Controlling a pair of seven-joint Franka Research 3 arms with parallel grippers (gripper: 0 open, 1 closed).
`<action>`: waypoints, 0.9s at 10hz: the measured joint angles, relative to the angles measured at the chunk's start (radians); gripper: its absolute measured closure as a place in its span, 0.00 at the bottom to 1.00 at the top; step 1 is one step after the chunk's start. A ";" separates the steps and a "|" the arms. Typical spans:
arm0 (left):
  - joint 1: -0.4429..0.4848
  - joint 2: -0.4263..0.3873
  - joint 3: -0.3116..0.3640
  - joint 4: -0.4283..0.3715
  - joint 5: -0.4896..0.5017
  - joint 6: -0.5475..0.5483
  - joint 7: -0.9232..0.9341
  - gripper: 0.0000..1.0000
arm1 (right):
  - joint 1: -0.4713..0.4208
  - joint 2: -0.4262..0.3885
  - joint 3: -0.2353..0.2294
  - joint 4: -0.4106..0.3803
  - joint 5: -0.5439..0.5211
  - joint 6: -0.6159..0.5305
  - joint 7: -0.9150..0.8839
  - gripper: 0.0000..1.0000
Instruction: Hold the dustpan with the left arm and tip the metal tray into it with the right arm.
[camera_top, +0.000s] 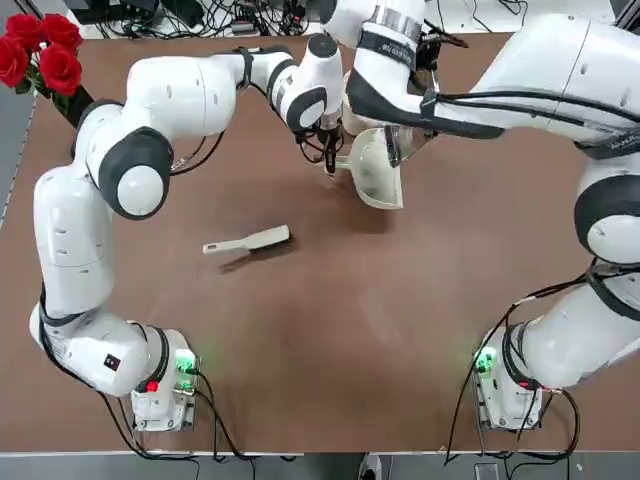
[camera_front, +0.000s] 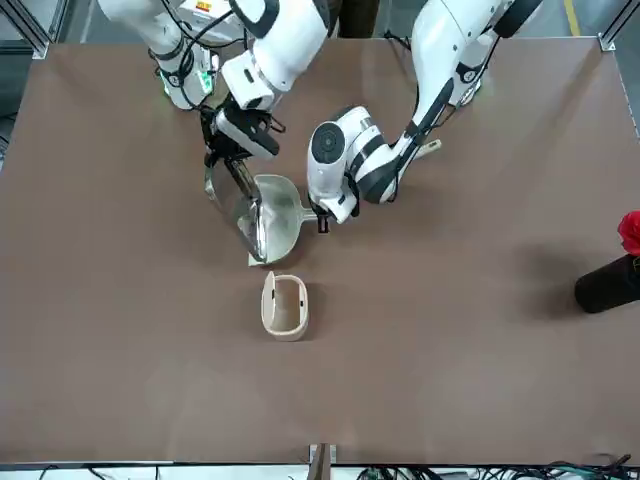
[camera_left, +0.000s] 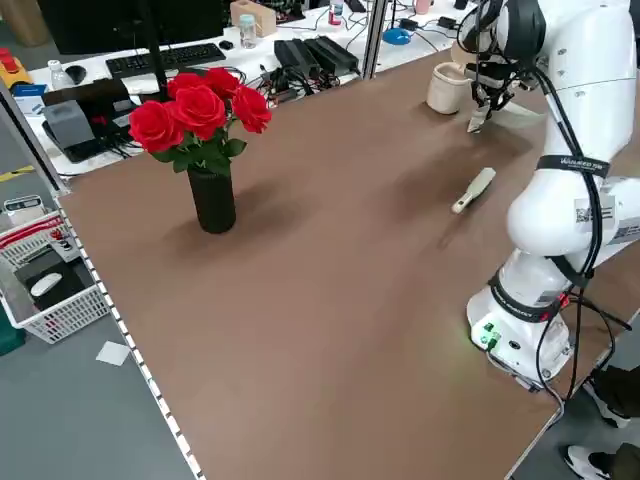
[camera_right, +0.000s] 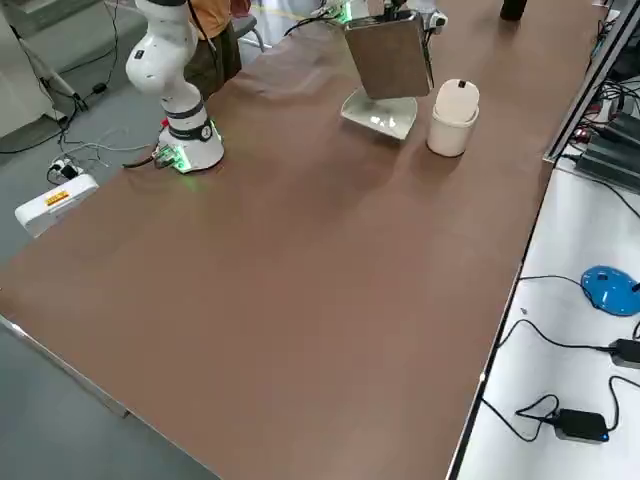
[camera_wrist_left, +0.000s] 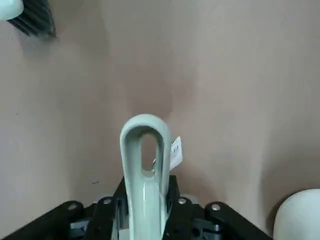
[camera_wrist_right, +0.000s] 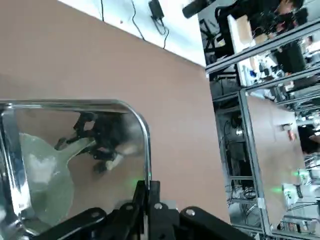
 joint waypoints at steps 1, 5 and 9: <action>0.000 0.000 0.000 0.000 0.000 -0.002 0.000 0.67 | 0.024 0.019 0.000 0.004 -0.047 -0.030 0.000 0.96; 0.000 0.000 0.000 0.000 0.000 -0.004 0.000 0.67 | 0.038 0.071 -0.003 0.064 -0.070 -0.063 -0.005 0.96; 0.001 0.000 0.001 0.001 0.000 -0.005 0.000 0.67 | -0.078 0.025 -0.003 0.096 0.089 0.039 -0.094 0.96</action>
